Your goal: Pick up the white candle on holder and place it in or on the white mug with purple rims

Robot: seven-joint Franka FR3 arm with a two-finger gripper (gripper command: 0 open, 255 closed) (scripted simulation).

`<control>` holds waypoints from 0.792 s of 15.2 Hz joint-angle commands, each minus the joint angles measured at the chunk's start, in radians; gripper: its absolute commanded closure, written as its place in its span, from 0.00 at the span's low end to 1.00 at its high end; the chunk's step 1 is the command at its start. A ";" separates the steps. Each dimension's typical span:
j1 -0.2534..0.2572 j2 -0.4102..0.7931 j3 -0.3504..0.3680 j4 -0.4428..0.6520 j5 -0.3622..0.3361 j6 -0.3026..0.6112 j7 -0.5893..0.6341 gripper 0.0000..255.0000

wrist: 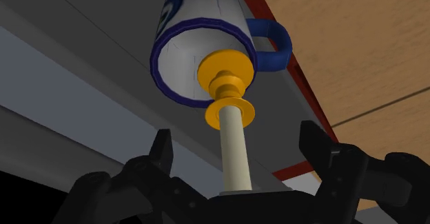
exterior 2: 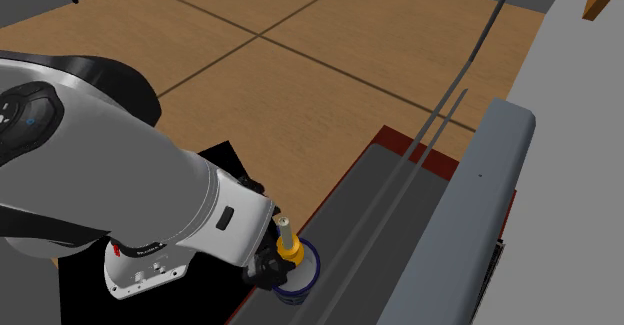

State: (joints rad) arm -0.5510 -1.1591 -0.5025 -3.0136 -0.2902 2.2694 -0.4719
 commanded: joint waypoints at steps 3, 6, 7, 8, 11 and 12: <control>-0.010 -0.090 0.036 0.062 0.029 -0.151 -0.003 0.00; -0.011 -0.108 0.045 0.080 0.036 -0.187 -0.004 0.00; -0.011 -0.108 0.045 0.081 0.036 -0.187 -0.004 0.00; -0.011 -0.108 0.045 0.081 0.036 -0.187 -0.004 0.00; -0.011 -0.108 0.045 0.081 0.036 -0.187 -0.004 0.00; -0.011 -0.108 0.045 0.081 0.036 -0.187 -0.004 0.00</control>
